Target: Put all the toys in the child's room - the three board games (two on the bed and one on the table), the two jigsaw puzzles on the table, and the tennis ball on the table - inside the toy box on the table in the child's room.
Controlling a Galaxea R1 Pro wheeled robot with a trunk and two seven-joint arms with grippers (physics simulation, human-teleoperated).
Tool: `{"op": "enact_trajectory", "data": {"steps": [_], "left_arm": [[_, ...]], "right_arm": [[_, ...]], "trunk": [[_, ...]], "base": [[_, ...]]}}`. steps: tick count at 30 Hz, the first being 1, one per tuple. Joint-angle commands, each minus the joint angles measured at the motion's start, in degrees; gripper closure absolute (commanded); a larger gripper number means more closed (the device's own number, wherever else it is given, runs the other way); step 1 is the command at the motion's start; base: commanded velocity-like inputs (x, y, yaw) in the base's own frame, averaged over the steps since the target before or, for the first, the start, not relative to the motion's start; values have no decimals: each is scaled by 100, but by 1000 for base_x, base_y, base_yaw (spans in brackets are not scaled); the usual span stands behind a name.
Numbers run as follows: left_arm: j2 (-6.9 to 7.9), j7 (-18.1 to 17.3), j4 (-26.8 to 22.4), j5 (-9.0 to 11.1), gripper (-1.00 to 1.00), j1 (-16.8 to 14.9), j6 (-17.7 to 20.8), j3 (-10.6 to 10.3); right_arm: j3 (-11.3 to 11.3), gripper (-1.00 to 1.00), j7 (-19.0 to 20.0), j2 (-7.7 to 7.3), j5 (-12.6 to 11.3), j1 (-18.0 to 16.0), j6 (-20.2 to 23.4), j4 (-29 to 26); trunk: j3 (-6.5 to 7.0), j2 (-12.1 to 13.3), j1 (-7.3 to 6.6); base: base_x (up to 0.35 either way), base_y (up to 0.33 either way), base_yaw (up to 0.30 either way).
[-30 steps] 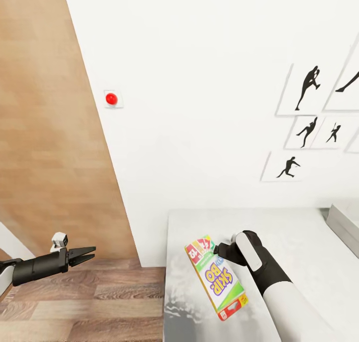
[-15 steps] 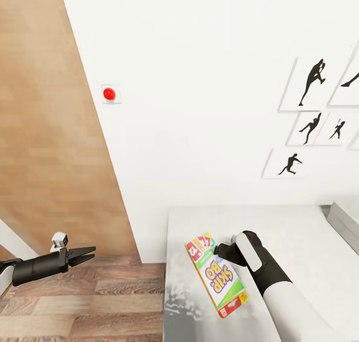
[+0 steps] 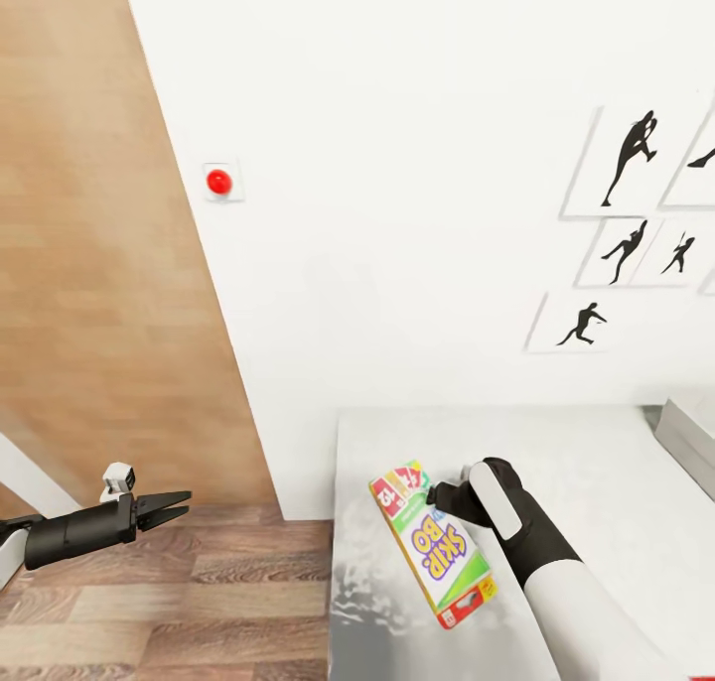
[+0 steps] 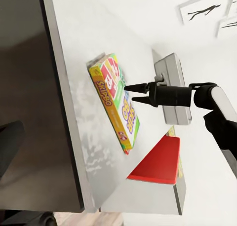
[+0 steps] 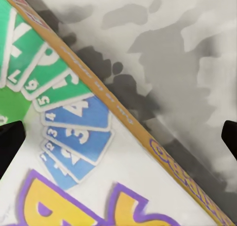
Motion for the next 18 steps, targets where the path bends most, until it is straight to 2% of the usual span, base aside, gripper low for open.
{"op": "enact_trajectory", "data": {"steps": [1,10,18], "left_arm": [[1,-5,2,19,-100,-7,36,-5],[1,-5,2,20,-100,-9,36,-5],[-4,-5,2,19,-100,-8,36,-5]], "right_arm": [[9,-100,-46,1,-172,0,-14,94],[9,-100,-46,4,-173,0,-14,93],[9,-100,-46,9,-174,0,-14,93]], "trunk": [[-13,-9,5],[-14,-9,5],[-14,-9,5]], "base": [[0,190,0],[0,144,0],[0,31,0]]}}
